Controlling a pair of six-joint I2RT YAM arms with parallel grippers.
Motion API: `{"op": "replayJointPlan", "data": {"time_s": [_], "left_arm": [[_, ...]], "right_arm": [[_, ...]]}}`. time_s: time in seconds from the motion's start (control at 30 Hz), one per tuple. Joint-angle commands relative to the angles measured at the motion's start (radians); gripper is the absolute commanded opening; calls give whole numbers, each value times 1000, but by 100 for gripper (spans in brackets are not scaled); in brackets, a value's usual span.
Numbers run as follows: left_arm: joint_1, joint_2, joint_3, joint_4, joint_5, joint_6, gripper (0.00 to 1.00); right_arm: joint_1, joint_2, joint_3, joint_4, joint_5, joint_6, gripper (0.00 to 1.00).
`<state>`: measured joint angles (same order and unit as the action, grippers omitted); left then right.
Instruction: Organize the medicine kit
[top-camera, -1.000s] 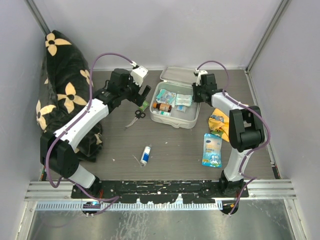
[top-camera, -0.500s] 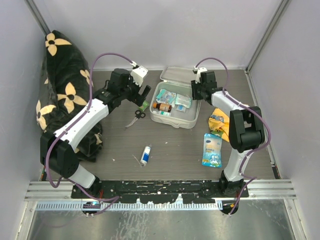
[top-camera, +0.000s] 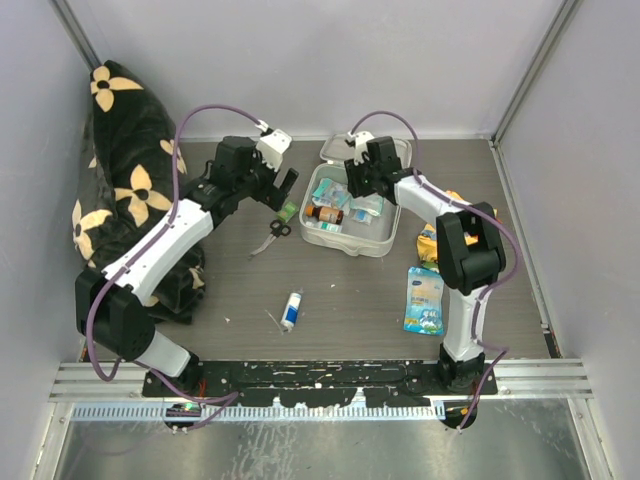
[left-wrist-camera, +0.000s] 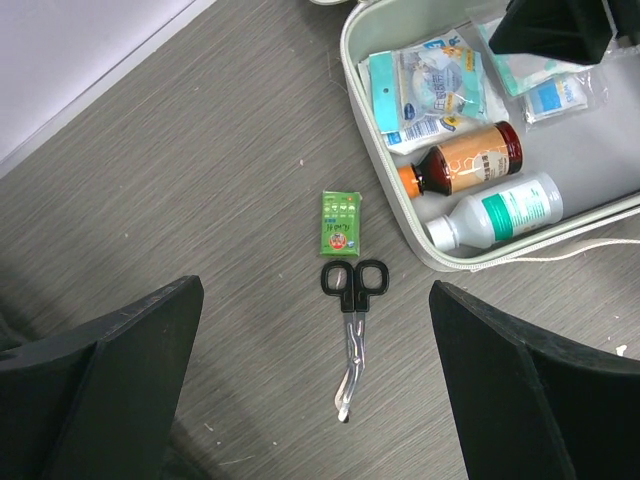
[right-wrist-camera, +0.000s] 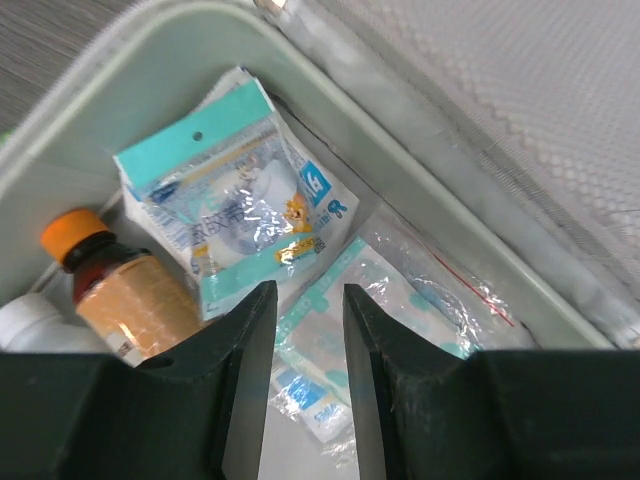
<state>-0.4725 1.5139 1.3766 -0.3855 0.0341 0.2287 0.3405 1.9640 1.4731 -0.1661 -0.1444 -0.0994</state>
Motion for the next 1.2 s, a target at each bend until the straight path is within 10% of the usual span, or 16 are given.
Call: {"op": "replayJointPlan", "data": {"time_s": [0.0, 0.47, 1.17], "left_arm": [[8, -50, -4, 77, -8, 11, 98], [8, -52, -38, 63, -3, 49, 98], [-16, -99, -321, -27, 260, -44, 98]], "right_arm": [[-8, 62, 63, -34, -3, -7, 38], [-47, 55, 5, -63, 16, -81, 39], [-95, -378, -141, -138, -197, -44, 68]]}}
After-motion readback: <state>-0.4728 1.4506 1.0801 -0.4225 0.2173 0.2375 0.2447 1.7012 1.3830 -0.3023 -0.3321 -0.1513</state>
